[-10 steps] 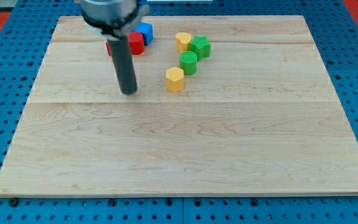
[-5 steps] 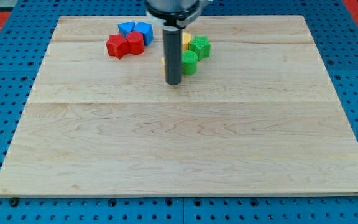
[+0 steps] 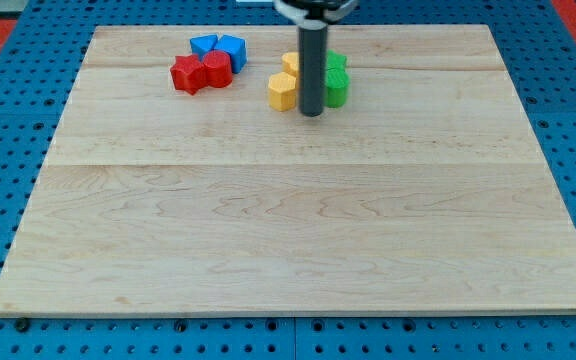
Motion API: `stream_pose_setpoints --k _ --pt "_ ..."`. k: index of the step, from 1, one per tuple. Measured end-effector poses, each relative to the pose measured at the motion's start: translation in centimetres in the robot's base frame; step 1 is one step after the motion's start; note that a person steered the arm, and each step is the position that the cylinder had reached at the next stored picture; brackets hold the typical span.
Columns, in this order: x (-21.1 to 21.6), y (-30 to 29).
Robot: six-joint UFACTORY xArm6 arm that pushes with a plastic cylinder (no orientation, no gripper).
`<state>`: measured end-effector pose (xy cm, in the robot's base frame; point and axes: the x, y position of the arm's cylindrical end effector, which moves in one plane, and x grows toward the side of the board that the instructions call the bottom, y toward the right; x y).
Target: Push the yellow and green blocks slightly towards the right
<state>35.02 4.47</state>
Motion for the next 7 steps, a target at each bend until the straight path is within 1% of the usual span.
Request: stream_pose_setpoints --k 1,3,4,5,6,7 --pt "-1.2 3.8" --pt "1.3 -0.1" --pt "1.3 -4.1" --pt "0.1 -6.0" --pt "-1.0 -4.1" --pt "-0.9 -1.5"
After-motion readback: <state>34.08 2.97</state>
